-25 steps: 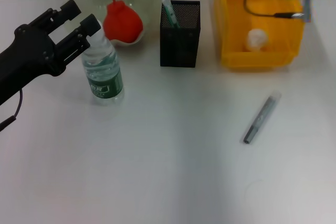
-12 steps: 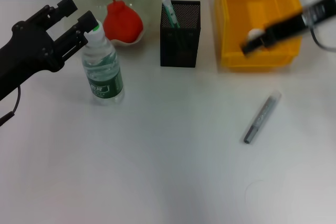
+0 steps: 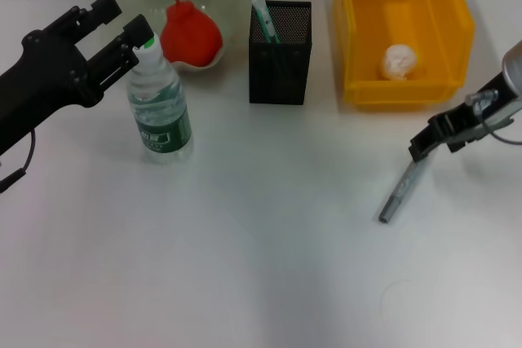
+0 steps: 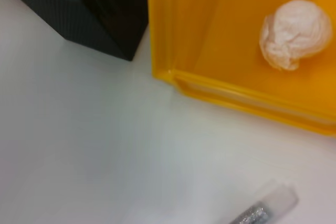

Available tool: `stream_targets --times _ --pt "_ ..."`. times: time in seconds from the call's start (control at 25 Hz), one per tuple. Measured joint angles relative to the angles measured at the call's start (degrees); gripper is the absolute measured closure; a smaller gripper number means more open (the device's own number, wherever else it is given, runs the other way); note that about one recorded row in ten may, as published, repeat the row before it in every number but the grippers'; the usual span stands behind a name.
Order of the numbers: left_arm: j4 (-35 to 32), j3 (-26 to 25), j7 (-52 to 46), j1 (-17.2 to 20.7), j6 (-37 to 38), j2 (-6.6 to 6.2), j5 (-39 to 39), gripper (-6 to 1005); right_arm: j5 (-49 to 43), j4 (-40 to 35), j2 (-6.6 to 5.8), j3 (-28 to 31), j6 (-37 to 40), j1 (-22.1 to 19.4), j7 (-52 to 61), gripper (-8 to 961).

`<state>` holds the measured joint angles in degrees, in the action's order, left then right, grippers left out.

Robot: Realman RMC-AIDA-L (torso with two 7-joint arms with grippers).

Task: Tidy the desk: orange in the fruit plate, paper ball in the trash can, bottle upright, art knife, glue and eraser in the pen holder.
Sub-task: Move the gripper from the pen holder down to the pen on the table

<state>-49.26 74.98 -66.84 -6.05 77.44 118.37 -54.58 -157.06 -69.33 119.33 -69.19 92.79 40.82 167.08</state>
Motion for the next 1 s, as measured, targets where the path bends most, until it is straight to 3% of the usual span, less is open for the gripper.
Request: stream_targets --times 0.24,0.6,0.72,0.8,1.0 --pt "0.0 -0.3 0.0 0.3 0.3 0.04 0.0 407 0.5 6.3 -0.1 0.1 -4.6 0.6 -1.2 340" --pt "0.0 -0.4 1.0 0.8 0.7 0.01 0.0 406 0.7 6.7 -0.19 0.8 -2.1 1.0 -0.6 337" --pt "0.3 -0.4 1.6 0.8 1.3 0.04 0.0 406 0.7 7.5 -0.19 0.8 -2.2 1.5 0.6 264" --pt "0.5 -0.9 1.6 0.8 2.5 -0.02 0.0 406 0.7 8.3 -0.14 1.1 -2.5 1.9 1.4 265" --pt "0.7 -2.9 3.0 1.0 5.7 0.05 0.1 406 1.5 10.1 0.42 5.2 -2.9 2.2 2.2 267"
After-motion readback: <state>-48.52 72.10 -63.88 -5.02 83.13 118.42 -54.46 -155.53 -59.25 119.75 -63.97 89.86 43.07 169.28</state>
